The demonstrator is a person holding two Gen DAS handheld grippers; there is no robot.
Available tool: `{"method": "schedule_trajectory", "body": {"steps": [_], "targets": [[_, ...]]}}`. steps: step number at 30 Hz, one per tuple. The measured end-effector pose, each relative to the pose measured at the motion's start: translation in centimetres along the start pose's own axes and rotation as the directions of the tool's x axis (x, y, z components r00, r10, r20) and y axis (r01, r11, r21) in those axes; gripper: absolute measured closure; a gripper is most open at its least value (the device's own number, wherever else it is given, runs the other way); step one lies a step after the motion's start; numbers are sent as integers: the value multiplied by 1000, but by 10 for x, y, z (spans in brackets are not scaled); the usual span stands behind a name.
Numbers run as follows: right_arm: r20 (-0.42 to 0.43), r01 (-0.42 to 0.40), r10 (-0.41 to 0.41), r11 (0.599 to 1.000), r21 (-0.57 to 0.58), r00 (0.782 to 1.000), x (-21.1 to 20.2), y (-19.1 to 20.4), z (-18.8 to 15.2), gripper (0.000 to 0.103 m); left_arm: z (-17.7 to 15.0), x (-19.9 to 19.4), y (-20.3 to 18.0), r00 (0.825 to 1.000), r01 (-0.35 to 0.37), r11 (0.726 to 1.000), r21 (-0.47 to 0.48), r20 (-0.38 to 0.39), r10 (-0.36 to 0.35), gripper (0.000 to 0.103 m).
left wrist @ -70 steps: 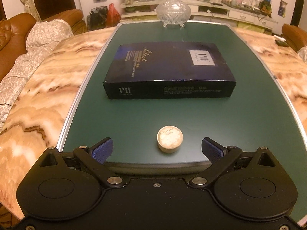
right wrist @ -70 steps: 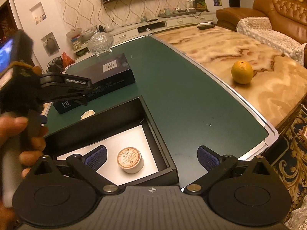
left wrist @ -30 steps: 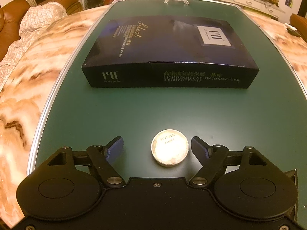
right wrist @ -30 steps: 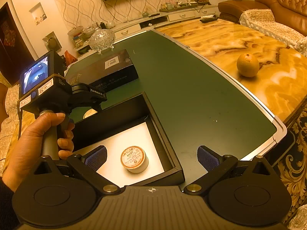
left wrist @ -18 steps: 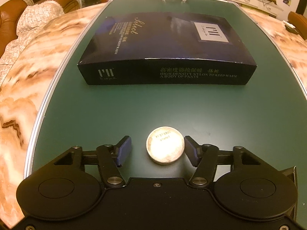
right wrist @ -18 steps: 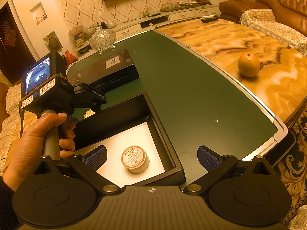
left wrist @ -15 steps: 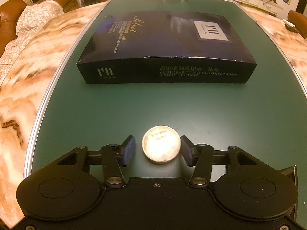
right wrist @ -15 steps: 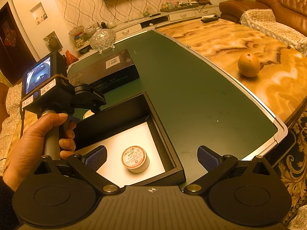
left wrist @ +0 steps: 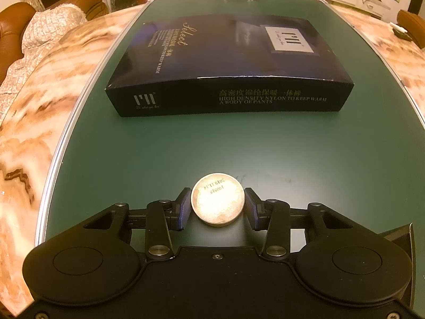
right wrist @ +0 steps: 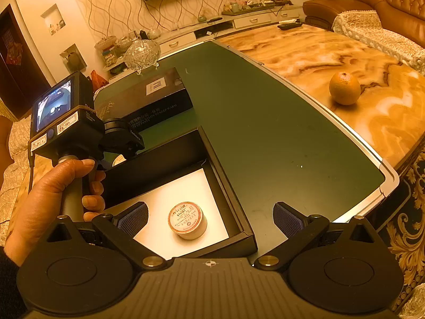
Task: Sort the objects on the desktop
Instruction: 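Carry the tin into the tray between the other two tins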
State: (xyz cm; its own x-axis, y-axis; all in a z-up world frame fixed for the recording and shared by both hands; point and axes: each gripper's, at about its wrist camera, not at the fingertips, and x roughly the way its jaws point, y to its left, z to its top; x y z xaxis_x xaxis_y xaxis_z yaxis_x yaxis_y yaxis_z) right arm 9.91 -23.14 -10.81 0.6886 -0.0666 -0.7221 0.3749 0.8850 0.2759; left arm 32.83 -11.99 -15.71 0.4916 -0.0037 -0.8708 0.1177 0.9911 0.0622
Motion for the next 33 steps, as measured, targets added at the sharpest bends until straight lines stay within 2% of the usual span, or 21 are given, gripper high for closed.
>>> {"method": "schedule_trajectory", "body": {"steps": [9,18,26,33], "targets": [[9,4,-4,1000,-1,1000,-2,0,0,0,0,-18,1,1000,2,1000,7,21,-3,62],[32,24,-24,1000,8,999,-6,-2,-1,0,-6,-73,9,998,-2,1000,26,58,0,62],[49,41,-43,999,30,998,-12,-7,-4,0,-40,-121,16,997,-10,1000,24,80,8,62],[54,51,-55,996,67,997,-15,-15,-5,0,-72,-133,16,999,13,1000,15,53,-14,62]]}}
